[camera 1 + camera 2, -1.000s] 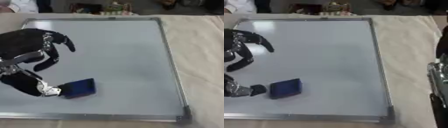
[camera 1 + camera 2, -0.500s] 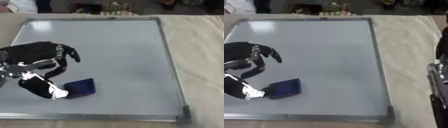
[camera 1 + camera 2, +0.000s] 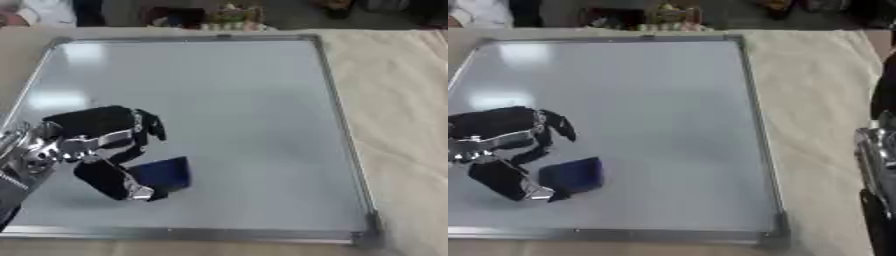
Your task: Wipe the whiteboard clean with a brush.
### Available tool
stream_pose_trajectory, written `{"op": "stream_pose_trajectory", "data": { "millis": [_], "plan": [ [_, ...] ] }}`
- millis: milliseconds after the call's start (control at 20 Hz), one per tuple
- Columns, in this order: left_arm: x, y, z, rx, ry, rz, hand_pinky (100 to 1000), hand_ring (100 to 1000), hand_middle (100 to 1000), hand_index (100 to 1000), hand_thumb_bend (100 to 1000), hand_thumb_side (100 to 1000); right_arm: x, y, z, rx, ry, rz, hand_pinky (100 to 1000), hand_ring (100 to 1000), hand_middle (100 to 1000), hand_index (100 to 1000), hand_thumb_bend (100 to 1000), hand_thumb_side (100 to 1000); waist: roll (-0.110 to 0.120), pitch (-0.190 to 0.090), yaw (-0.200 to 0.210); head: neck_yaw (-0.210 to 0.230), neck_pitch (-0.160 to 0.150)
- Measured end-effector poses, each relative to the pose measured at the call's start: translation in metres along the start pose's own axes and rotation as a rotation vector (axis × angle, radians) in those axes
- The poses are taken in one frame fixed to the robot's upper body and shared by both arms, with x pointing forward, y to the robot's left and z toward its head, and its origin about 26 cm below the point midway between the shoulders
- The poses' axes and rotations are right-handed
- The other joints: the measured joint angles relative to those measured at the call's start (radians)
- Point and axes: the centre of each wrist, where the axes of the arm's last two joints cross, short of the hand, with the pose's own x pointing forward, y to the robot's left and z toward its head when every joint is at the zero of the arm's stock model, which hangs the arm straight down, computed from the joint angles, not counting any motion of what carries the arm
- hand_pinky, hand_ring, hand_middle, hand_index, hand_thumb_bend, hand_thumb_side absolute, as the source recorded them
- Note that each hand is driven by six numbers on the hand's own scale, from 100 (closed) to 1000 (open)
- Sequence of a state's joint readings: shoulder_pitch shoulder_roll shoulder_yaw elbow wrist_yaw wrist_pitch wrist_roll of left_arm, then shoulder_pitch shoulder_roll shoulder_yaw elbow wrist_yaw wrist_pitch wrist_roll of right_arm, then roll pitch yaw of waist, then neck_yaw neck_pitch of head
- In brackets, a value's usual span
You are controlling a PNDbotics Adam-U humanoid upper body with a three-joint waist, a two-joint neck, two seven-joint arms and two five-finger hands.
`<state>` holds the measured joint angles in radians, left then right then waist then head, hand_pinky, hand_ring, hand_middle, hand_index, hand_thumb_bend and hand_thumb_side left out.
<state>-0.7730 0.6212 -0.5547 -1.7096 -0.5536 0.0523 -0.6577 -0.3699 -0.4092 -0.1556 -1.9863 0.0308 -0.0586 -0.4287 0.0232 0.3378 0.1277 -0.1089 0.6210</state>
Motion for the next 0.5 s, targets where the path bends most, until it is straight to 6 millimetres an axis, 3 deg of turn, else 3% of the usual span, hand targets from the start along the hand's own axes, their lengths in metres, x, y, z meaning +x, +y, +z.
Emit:
{"op": "stream_pose_trajectory", "data": {
  "millis": [200,500],
  "plan": [
    [-0.004,-0.008,-0.007,-0.020,0.018,-0.008,808,876,795,142,634,588,0.000,0.001,0.000,0.004,0.003,-0.004,879,877,712,878,100,1000,0.000,0.001,0.000,0.000,0.000],
    [-0.010,-0.015,-0.012,0.009,0.047,-0.069,772,851,727,141,539,554,0.000,0.001,0.000,0.009,0.002,-0.008,880,876,707,878,100,1000,-0.001,0.002,0.000,0.000,0.000]
  ]
}}
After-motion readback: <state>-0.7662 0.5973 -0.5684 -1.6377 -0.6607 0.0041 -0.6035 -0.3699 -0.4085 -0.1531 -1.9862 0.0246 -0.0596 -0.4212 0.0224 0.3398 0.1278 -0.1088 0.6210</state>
